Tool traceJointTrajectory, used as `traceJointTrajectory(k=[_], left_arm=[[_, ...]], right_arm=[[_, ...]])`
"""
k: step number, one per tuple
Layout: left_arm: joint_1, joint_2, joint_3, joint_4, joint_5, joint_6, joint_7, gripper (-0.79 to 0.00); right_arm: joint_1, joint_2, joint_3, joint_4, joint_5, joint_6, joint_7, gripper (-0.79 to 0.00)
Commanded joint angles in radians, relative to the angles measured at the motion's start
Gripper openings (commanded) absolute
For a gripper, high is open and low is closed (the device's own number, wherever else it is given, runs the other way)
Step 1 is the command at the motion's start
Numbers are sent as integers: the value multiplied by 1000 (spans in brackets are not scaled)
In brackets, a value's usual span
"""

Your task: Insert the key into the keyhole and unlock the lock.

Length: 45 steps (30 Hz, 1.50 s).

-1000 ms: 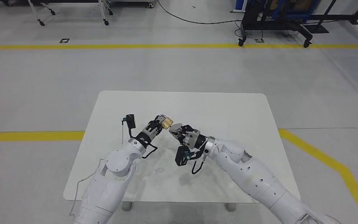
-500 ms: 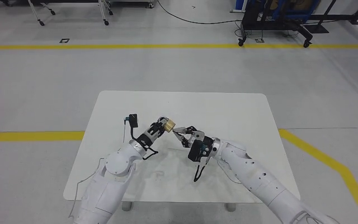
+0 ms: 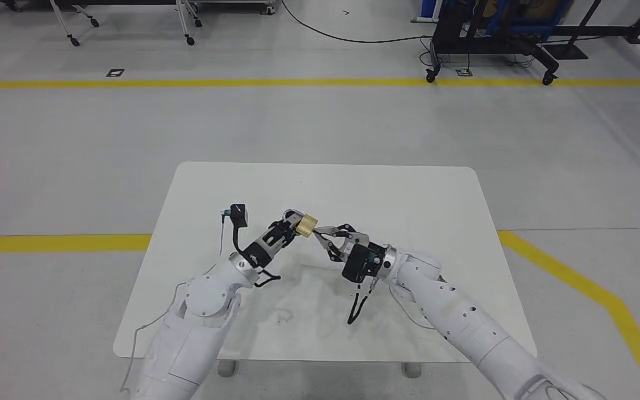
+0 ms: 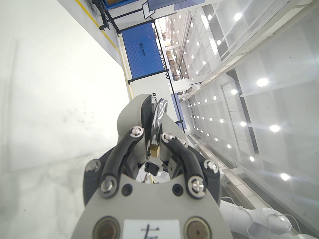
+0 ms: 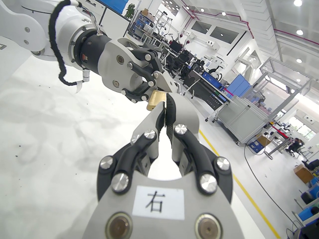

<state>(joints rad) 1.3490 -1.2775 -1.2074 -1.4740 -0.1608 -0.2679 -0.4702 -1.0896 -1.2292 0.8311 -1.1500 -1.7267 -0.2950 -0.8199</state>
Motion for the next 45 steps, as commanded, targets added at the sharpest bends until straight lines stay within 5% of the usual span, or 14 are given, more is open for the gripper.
traceJointTrajectory(k=[1, 6, 7, 9, 19, 29, 32, 33, 38, 45], left_arm=[[0, 0, 0, 0, -1, -5, -1, -785], [2, 1, -4, -2, -3, -29, -3, -785], [2, 1, -5, -2, -4, -32, -3, -785], [2, 2, -6, -1, -5, -34, -2, -785], [-4, 2, -9, 0, 16, 27, 29, -785], [-122, -13, 140, 62, 353, 343, 112, -785], [-175, -27, 200, 99, 401, 404, 104, -785], [-196, -32, 220, 122, 417, 418, 99, -708], [-285, -64, 301, 236, 407, 439, 75, 0], [-295, -80, 293, 263, 338, 446, 103, 0]], right_arm=[[-1, -1, 2, 1, 5, -5, -6, -785], [-8, 0, 15, 10, 32, -23, -39, -785], [-9, 1, 19, 12, 35, -24, -44, -677], [-10, 2, 26, 16, 32, -15, -46, 0], [-67, 28, 98, -23, -3, 28, -117, 0], [-314, 126, 426, -197, -27, 71, -164, 0], [-333, 132, 447, -212, -26, 69, -163, 0], [-333, 132, 447, -212, -26, 69, -163, 0], [-333, 132, 447, -212, -26, 69, -163, 0], [-333, 132, 447, -212, -26, 69, -163, 0]])
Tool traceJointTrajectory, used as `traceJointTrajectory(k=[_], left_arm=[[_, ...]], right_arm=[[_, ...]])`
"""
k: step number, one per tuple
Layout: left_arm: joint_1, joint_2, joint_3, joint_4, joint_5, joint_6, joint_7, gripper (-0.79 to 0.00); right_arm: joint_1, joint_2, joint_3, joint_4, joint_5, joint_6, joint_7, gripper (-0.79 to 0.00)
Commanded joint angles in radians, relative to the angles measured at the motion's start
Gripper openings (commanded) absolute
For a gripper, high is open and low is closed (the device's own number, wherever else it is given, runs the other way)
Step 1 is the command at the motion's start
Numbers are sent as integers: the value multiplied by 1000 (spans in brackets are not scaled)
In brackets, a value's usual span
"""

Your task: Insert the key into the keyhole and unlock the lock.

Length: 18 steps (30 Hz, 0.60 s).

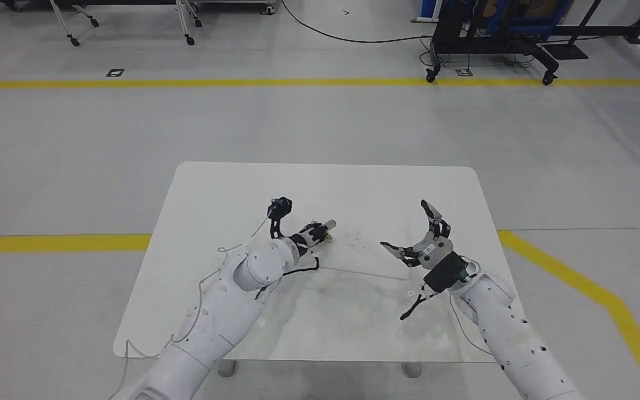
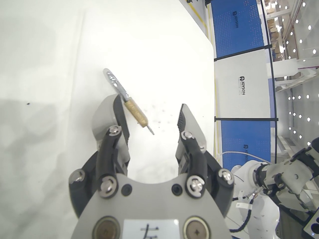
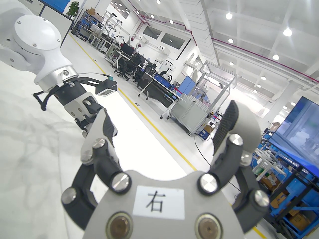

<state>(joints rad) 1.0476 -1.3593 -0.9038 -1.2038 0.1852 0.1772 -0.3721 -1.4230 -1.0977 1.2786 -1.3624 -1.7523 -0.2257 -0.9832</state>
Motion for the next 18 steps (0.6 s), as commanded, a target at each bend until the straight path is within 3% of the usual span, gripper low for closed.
traceJointTrajectory(k=[1, 7, 13, 18], left_arm=[[16, 4, -21, -24, -10, -4, 12, 0], [142, 37, -146, -250, 24, -133, 109, 0], [269, 82, -313, -498, 316, -287, 284, 0], [277, 84, -326, -517, 365, -296, 307, -1]], right_arm=[[0, 0, 0, 0, 0, 0, 0, 0], [-11, 2, 71, 24, 202, -79, -41, 0], [-55, 14, 200, 67, 372, -141, -139, 0], [-56, 15, 202, 67, 375, -142, -140, -1]])
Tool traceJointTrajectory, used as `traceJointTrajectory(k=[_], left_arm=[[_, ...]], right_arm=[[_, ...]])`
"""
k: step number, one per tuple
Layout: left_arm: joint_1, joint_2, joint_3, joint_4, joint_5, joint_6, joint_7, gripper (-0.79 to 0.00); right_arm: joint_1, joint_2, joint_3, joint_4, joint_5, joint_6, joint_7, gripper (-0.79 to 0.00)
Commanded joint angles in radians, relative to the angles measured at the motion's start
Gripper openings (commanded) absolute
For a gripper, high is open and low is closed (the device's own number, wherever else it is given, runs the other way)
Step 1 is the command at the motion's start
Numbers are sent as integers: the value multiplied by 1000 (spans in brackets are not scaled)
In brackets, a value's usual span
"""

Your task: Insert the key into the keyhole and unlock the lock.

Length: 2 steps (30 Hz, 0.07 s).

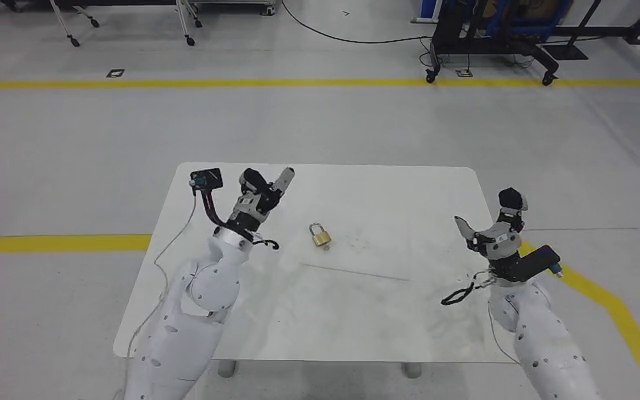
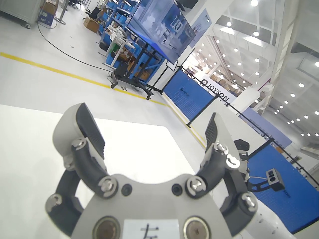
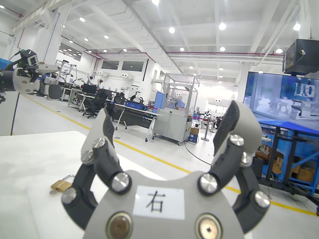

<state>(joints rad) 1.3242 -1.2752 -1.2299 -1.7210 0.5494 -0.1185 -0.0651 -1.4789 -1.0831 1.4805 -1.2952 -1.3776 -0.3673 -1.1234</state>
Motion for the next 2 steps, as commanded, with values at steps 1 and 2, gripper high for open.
traceJointTrajectory(k=[1, 2], left_arm=[[0, 0, 0, 0, 0, 0, 0, -1], [0, 0, 0, 0, 0, 0, 0, -1]], right_arm=[[0, 0, 0, 0, 0, 0, 0, -1], [0, 0, 0, 0, 0, 0, 0, -1]])
